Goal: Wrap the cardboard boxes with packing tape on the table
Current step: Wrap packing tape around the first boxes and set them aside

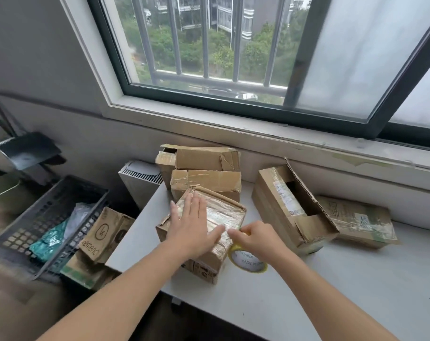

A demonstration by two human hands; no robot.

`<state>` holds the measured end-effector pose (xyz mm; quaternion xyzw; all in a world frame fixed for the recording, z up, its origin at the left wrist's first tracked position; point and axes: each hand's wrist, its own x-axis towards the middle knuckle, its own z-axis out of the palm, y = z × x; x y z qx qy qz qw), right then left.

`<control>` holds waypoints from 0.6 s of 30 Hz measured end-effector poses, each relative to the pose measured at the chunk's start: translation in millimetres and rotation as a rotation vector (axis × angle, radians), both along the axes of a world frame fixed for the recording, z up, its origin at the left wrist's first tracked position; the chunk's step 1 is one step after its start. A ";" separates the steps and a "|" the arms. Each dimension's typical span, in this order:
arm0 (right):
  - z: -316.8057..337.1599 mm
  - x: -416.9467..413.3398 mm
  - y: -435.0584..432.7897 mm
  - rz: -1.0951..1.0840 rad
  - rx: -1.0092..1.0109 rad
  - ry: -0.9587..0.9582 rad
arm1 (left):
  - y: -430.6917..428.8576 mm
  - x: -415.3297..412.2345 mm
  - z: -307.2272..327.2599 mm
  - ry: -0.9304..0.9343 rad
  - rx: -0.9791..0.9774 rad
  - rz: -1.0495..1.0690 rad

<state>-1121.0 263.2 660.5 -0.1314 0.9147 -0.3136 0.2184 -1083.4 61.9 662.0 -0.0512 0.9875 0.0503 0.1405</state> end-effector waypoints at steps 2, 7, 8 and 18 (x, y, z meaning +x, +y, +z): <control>0.8 2.1 1.7 0.003 0.004 0.016 | 14.8 3.9 -1.6 -0.020 -0.013 -0.061; -0.8 1.9 2.3 -0.013 0.000 0.007 | 18.1 10.0 0.2 -0.057 -0.003 -0.276; -0.8 2.1 2.1 -0.016 -0.001 0.009 | 18.2 11.7 -0.9 -0.063 -0.017 -0.301; -3.2 6.2 30.1 -0.026 -0.258 -0.154 | 14.9 11.1 2.9 -0.048 0.003 -0.277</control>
